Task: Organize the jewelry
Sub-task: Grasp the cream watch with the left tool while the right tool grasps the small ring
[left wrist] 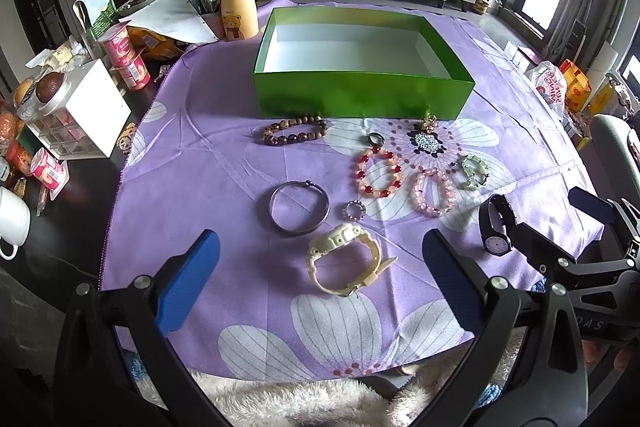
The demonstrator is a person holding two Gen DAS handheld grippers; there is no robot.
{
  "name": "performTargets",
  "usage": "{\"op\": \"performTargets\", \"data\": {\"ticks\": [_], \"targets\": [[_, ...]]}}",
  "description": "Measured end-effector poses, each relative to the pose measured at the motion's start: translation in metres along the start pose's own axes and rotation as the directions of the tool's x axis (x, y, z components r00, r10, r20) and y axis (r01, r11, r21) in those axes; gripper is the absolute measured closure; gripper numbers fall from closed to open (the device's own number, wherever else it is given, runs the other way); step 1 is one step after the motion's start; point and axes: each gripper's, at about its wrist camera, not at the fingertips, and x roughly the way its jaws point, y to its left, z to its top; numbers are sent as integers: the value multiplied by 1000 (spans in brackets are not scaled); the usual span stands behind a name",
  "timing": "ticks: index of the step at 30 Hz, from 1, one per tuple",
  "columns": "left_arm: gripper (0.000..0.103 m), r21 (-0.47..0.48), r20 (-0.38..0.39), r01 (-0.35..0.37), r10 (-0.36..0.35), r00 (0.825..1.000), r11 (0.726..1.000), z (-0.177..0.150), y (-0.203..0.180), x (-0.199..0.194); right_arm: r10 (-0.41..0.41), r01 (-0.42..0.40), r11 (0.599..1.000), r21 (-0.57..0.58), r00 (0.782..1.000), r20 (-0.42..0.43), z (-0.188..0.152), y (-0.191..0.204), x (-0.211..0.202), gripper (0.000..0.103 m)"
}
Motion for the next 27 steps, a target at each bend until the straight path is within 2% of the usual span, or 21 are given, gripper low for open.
{"op": "performTargets", "data": {"ticks": [2, 4, 7, 9, 12, 16, 18, 22, 25, 27], "targets": [[2, -23, -6, 31, -31, 1000, 999, 1, 6, 3, 28, -28, 999, 17, 1000, 3, 1, -5, 0, 1], [2, -64, -7, 79, -79, 997, 995, 1, 18, 7, 101, -102, 993, 54, 995, 14, 1, -14, -1, 1], [2, -142, -9, 176, -179, 984, 974, -1, 39, 15, 236, -243, 962, 124, 969, 71, 2, -31, -6, 1], [2, -188, -8, 209, -214, 977, 960, -3, 52, 20, 292, -307, 941, 143, 949, 118, 3, -39, -10, 1], [2, -212, -14, 174, -181, 983, 962, -9, 66, 27, 300, -319, 939, 132, 943, 144, 3, -42, -10, 1], [2, -163, -26, 113, -119, 993, 980, -20, 66, 33, 318, -326, 941, 90, 943, 100, -4, -33, 2, 1], [2, -127, -38, 115, -121, 992, 985, -25, 63, 36, 327, -332, 941, 68, 942, 77, -7, -27, 9, 2], [4, -60, -61, 139, -143, 988, 988, -32, 54, 43, 340, -340, 940, 21, 940, 34, -10, -13, 25, 10], [16, -22, -91, 140, -142, 986, 990, -32, 42, 55, 357, -357, 934, -1, 934, 10, -11, -5, 34, 16], [29, -12, -116, 142, -143, 983, 990, -31, 35, 64, 363, -363, 932, -11, 932, -2, -11, 0, 39, 18]]}}
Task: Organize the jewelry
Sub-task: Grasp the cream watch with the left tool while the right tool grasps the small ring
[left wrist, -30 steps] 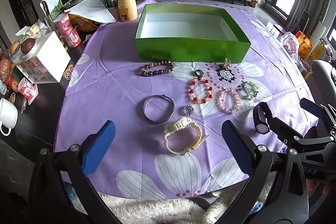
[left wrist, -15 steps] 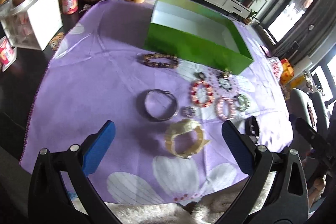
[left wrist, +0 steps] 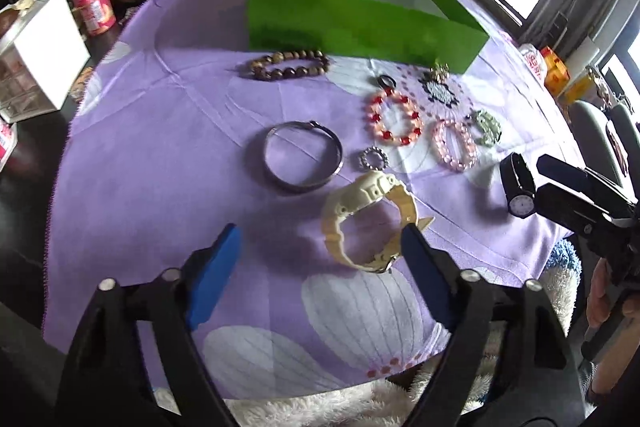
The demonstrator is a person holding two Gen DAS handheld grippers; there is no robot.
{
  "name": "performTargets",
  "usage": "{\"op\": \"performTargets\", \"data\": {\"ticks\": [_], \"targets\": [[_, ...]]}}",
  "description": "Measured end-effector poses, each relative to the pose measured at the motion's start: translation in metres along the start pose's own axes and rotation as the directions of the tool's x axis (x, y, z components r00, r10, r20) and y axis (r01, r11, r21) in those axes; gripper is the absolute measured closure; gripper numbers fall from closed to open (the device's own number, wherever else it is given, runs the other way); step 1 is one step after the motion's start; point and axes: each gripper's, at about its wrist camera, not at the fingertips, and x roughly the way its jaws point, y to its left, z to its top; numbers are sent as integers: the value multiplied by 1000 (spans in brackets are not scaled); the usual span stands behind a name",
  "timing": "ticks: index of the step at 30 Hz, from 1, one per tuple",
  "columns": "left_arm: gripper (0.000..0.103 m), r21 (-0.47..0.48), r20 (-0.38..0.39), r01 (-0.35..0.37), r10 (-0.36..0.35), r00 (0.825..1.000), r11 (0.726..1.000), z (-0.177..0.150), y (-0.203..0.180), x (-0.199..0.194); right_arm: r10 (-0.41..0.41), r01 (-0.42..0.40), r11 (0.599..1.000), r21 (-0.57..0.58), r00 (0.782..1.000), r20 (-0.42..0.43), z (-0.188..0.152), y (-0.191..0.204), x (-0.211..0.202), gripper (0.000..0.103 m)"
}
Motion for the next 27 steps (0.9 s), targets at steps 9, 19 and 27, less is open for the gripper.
{"op": "performTargets", "data": {"ticks": [9, 19, 27], "targets": [[87, 46, -42, -23, 25, 999, 999, 2, -14, 30, 36, -38, 998, -58, 998, -47, 3, 14, 32, 40], [87, -54, 53, -44, 46, 998, 998, 11, 28, 0, 23, -38, 991, -131, 993, -116, 2, 30, 74, 58], [87, -118, 84, -46, 57, 995, 992, 13, 58, -14, -86, 64, 961, -271, 994, -70, 9, 60, 105, 68]]}}
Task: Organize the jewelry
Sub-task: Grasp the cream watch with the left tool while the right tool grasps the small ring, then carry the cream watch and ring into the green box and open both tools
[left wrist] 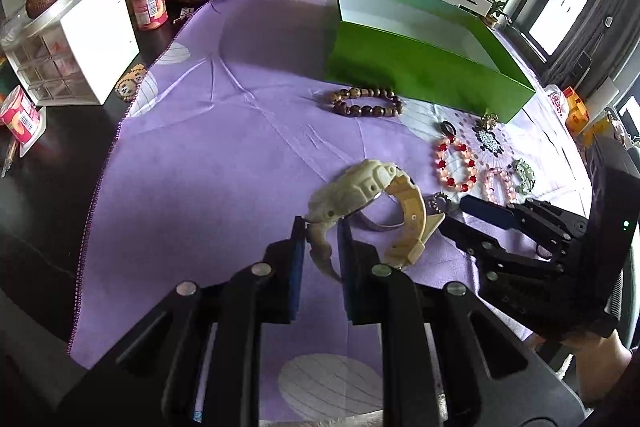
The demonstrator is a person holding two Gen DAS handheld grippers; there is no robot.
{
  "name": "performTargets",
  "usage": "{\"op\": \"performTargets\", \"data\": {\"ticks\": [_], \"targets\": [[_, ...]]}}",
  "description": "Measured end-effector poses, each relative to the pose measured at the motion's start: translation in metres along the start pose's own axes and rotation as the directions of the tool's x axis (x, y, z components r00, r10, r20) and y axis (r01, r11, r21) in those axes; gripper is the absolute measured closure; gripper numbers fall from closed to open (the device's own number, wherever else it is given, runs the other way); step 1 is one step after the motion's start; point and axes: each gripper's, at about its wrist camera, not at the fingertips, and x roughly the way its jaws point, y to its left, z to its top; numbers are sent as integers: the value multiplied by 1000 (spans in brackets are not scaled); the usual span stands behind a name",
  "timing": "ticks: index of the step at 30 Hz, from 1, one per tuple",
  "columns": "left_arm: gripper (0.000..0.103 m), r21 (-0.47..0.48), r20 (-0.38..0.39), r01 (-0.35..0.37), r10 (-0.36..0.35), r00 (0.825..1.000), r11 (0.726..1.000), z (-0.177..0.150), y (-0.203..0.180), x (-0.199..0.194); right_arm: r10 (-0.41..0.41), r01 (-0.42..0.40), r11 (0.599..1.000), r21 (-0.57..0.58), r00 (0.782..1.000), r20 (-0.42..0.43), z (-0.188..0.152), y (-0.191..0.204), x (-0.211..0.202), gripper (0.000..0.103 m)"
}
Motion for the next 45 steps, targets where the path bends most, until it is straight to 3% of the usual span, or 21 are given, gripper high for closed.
{"op": "performTargets", "data": {"ticks": [4, 6, 13, 18, 30, 36, 45], "targets": [[86, -3, 5, 8, -8, 1000, 1000, 1, 3, 0, -41, 42, 997, -63, 999, 19, 4, 9, 8, 70], [85, -4, 7, 11, -11, 1000, 1000, 0, 3, 0, -40, 42, 996, -80, 999, 29, 6, 11, 10, 82], [85, 2, 12, 23, -23, 1000, 1000, 3, -1, 1, -24, 27, 999, -45, 998, 53, 6, 5, 4, 82], [85, 22, 23, 53, -54, 998, 998, 15, -10, 0, -25, 26, 1000, -5, 992, 124, 17, -9, -24, 82], [85, 93, 135, 79, -91, 987, 993, 107, -55, 8, -90, 58, 992, 114, 951, 297, 79, -73, -63, 82], [85, 70, 119, 72, -80, 990, 995, 158, -66, 42, -93, 49, 987, 154, 951, 295, 107, -103, -46, 82], [85, 70, 51, -12, 8, 999, 997, 195, -75, 105, -98, 52, 980, 194, 967, 236, 137, -132, -2, 82]]}}
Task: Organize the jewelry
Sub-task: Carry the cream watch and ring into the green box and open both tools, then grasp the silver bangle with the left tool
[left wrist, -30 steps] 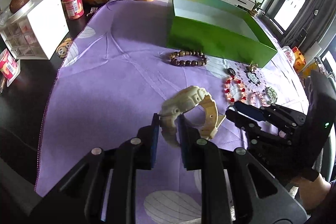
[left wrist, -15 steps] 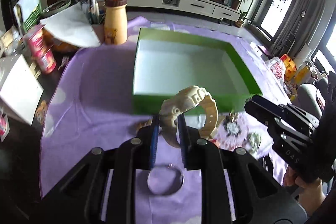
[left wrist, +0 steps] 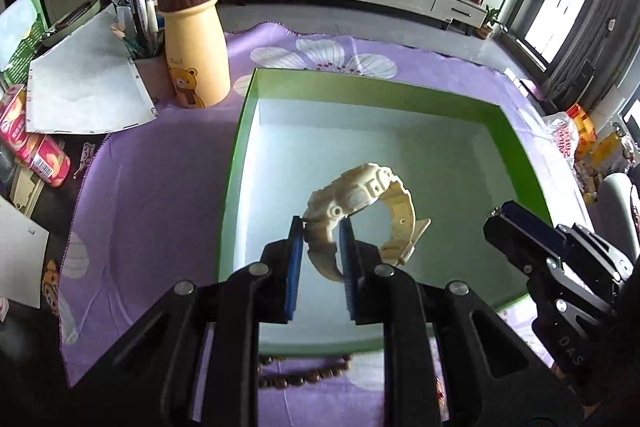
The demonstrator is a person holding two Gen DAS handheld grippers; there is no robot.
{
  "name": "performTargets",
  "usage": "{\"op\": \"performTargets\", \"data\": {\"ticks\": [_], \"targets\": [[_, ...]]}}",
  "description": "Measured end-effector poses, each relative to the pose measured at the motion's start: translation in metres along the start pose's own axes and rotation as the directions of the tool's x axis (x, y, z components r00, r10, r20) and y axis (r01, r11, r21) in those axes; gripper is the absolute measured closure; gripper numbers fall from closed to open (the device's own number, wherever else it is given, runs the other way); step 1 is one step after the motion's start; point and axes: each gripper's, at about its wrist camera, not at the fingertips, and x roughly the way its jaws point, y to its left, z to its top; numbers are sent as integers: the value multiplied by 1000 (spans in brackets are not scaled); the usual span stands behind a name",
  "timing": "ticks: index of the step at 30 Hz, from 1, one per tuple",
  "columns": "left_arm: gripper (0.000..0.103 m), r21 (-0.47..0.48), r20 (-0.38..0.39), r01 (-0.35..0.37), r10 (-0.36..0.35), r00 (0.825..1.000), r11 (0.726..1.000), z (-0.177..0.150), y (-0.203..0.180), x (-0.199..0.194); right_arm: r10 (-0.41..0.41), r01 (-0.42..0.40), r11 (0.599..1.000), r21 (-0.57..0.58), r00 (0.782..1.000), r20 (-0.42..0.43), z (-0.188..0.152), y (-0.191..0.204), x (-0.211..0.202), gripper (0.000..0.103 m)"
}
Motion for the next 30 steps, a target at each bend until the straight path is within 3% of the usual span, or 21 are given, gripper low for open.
{"op": "performTargets", "data": {"ticks": [3, 4, 5, 6, 10, 12, 20, 25, 30], "targets": [[79, 12, -4, -14, 14, 1000, 1000, 6, -3, 10, -4, 5, 1000, 27, 1000, -6, 6, -8, 10, 79], [77, 21, 5, -21, 21, 1000, 1000, 8, -5, 10, -9, 9, 999, 39, 1000, -6, 7, -9, 11, 70], [67, 27, 14, -27, 27, 1000, 999, 8, -7, 8, -11, 11, 998, 55, 1000, -1, 7, -12, 9, 62], [57, 32, 30, -29, 28, 999, 999, 9, -8, 3, -9, 8, 998, 70, 1000, 12, 7, -15, 5, 61], [53, 44, 79, -20, 17, 997, 999, 9, -6, -19, 2, -7, 994, 113, 999, 46, 7, -29, -17, 61], [44, 43, 102, -24, 19, 995, 999, 3, -3, -34, 9, -17, 992, 124, 998, 60, 3, -33, -33, 61], [35, 51, 137, -44, 37, 990, 998, -46, 12, -86, 14, -26, 986, 166, 997, 76, -27, -44, -92, 60], [35, 33, 110, -71, 67, 992, 997, -82, 32, -107, -53, 37, 981, 192, 996, 77, -29, -55, -121, 60], [35, 22, 87, -94, 92, 992, 995, -113, 42, -116, -34, 18, 989, 144, 993, 109, -38, -38, -149, 60]]}}
